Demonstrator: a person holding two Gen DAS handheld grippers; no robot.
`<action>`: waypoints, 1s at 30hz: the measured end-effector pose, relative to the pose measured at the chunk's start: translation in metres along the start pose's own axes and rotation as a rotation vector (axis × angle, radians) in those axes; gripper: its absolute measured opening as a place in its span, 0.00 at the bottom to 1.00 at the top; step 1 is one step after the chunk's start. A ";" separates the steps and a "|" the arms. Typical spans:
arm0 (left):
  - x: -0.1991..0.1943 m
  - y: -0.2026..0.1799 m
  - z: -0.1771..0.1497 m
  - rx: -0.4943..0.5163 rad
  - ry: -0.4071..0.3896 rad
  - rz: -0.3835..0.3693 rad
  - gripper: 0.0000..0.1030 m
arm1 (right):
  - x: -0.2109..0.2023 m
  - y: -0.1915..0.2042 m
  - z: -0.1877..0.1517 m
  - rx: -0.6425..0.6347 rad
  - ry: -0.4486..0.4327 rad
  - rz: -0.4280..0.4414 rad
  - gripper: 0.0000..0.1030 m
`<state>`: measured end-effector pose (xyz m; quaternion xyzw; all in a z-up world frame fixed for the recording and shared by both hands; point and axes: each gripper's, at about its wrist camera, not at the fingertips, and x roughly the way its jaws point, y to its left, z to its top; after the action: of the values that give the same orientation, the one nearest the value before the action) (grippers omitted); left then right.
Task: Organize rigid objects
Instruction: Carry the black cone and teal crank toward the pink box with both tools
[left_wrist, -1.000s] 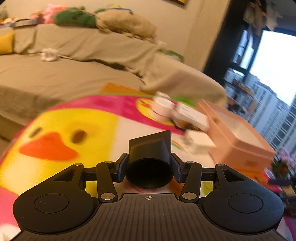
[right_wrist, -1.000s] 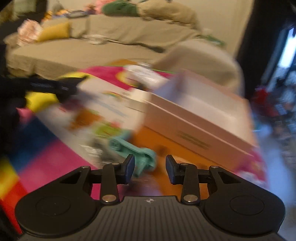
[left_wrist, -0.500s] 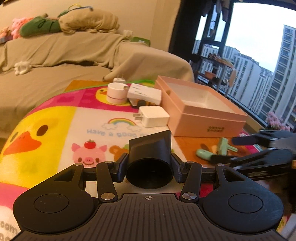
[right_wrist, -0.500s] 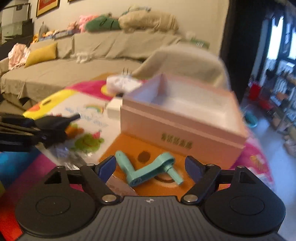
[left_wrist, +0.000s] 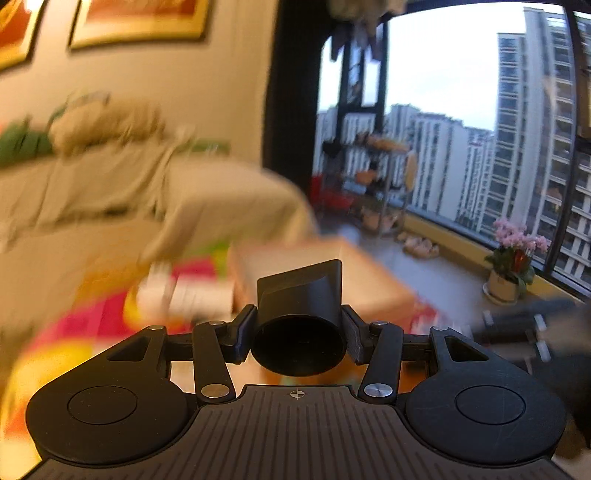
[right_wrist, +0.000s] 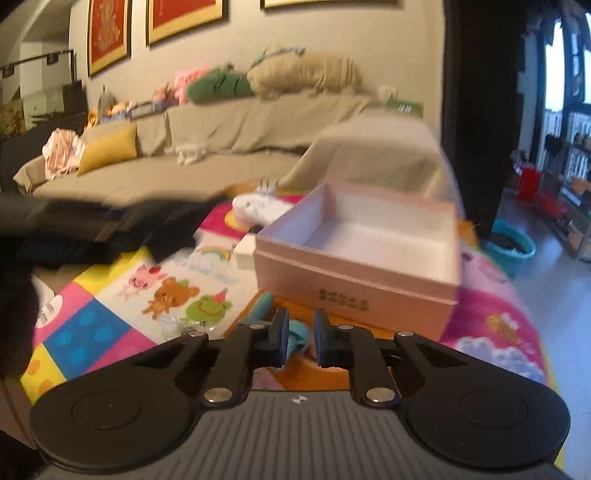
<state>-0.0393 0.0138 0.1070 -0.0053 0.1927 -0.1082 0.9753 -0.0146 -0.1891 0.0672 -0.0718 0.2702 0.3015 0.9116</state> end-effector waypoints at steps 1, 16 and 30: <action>0.009 -0.005 0.011 0.015 -0.029 -0.007 0.52 | -0.006 -0.002 -0.001 -0.006 -0.014 -0.005 0.14; 0.014 0.043 -0.037 -0.197 0.082 0.110 0.52 | 0.055 0.009 -0.015 -0.038 0.098 -0.065 0.75; 0.018 0.081 -0.102 -0.329 0.147 0.128 0.52 | 0.053 -0.003 -0.024 -0.179 0.111 -0.074 0.83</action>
<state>-0.0444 0.0925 0.0018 -0.1446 0.2785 -0.0132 0.9494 0.0117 -0.1718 0.0188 -0.1794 0.2896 0.2861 0.8956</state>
